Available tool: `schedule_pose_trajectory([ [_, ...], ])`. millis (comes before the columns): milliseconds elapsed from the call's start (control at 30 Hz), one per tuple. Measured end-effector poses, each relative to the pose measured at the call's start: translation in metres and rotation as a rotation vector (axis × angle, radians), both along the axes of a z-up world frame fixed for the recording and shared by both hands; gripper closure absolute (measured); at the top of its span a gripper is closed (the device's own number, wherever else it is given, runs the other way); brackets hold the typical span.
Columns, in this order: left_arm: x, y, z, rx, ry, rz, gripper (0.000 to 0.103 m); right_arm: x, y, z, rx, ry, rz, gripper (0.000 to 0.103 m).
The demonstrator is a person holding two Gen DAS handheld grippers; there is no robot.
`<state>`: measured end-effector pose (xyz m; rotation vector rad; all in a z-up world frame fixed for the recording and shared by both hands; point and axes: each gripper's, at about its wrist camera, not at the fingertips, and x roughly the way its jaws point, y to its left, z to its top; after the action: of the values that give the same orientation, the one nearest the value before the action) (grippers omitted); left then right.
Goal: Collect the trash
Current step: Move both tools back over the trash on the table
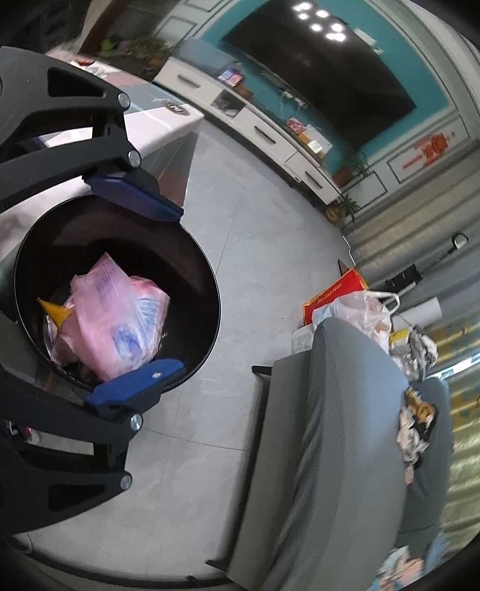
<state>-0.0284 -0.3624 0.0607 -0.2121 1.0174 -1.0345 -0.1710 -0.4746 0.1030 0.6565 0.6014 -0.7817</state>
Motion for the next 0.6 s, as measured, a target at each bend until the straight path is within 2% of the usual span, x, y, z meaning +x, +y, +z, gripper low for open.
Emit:
schedule_pose_trajectory([
  [200,0.003,0.071,0.030,0.011,-0.094,0.153,0.004,0.022,0.030,0.017,-0.054,-0.035,0.113,0.013],
  [367,0.004,0.149,0.053,0.040,-0.167,0.335,0.003,0.043,0.065,0.031,-0.105,-0.070,0.229,0.009],
  [467,0.003,0.196,0.064,0.077,-0.215,0.451,0.003,0.056,0.086,0.037,-0.130,-0.079,0.301,0.009],
  [600,0.003,0.255,0.075,0.173,-0.305,0.602,0.003,0.074,0.119,0.043,-0.177,-0.082,0.388,0.009],
])
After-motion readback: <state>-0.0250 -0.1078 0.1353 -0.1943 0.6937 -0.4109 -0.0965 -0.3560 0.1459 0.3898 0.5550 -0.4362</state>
